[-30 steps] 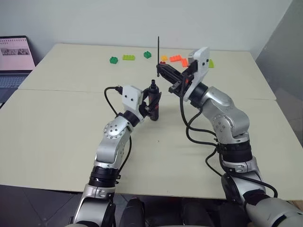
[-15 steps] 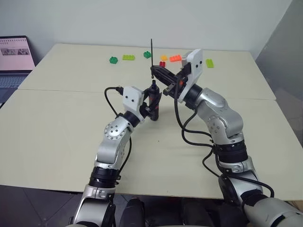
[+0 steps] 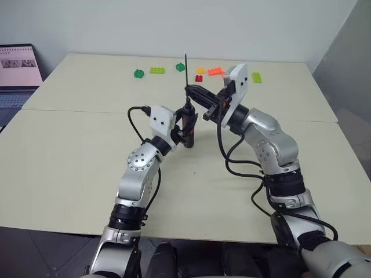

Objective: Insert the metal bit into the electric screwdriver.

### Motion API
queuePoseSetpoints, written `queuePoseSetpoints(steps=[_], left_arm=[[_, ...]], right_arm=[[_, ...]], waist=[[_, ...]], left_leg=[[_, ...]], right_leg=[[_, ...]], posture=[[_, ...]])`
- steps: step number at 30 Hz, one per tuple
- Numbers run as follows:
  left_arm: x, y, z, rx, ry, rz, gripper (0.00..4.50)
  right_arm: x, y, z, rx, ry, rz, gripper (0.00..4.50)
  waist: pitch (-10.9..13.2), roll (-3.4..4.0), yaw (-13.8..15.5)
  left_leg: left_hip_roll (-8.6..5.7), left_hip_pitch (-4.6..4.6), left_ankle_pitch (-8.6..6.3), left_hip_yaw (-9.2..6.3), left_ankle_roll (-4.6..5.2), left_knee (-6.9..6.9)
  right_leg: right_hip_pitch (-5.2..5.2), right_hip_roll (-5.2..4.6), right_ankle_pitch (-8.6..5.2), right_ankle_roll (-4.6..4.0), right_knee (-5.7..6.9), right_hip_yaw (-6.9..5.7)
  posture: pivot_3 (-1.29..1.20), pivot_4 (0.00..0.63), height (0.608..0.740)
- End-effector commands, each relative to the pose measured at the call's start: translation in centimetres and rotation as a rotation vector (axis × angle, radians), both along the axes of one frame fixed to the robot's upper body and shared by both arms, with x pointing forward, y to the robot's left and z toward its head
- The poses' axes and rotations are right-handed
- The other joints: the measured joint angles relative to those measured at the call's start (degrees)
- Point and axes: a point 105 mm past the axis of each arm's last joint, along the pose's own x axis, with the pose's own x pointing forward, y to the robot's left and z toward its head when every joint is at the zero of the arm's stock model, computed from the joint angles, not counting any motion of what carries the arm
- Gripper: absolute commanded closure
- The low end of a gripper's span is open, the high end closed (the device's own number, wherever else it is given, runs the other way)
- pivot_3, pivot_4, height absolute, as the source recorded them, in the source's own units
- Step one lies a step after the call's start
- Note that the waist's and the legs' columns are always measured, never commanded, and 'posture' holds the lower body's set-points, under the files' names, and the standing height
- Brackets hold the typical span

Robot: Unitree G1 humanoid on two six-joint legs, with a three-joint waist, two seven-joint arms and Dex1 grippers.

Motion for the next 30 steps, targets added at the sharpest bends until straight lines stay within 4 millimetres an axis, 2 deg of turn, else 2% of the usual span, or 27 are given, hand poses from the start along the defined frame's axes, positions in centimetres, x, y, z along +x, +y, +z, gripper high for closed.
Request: queuePoseSetpoints(steps=[1, 18, 30], left_arm=[[0.01, 0.44, -0.29, 0.021, 0.007, 0.017, 2.84], [0.08, 0.60, -0.21, 0.023, 0.005, 0.023, 2.84], [0.20, 0.71, -0.22, 0.026, 0.008, 0.026, 2.84]], right_arm=[[-0.33, -0.20, 2.04, 0.036, -0.067, 0.020, 4.50], [0.18, -0.48, 1.23, 0.008, -0.052, 0.018, 4.50], [-0.49, -0.58, 2.03, 0.021, -0.066, 0.044, 4.50]], waist=[[0.00, 0.00, 0.00], [0.00, 0.00, 0.01], [0.00, 0.00, 0.01]], left_leg=[[0.00, 0.00, 0.00, 0.00, 0.00, 0.00], [0.00, 0.00, 0.00, 0.00, 0.00, -0.01], [0.00, 0.00, 0.00, 0.00, 0.00, -0.01]], right_leg=[[0.00, 0.00, 0.00, 0.00, 0.00, 0.00], [0.00, 0.00, 0.00, 0.00, -0.01, 0.00], [-0.01, 0.00, 0.00, 0.00, -0.01, 0.00]], posture=[[0.00, 0.150, 0.740], [0.00, 0.150, 0.740], [0.00, 0.150, 0.740]])
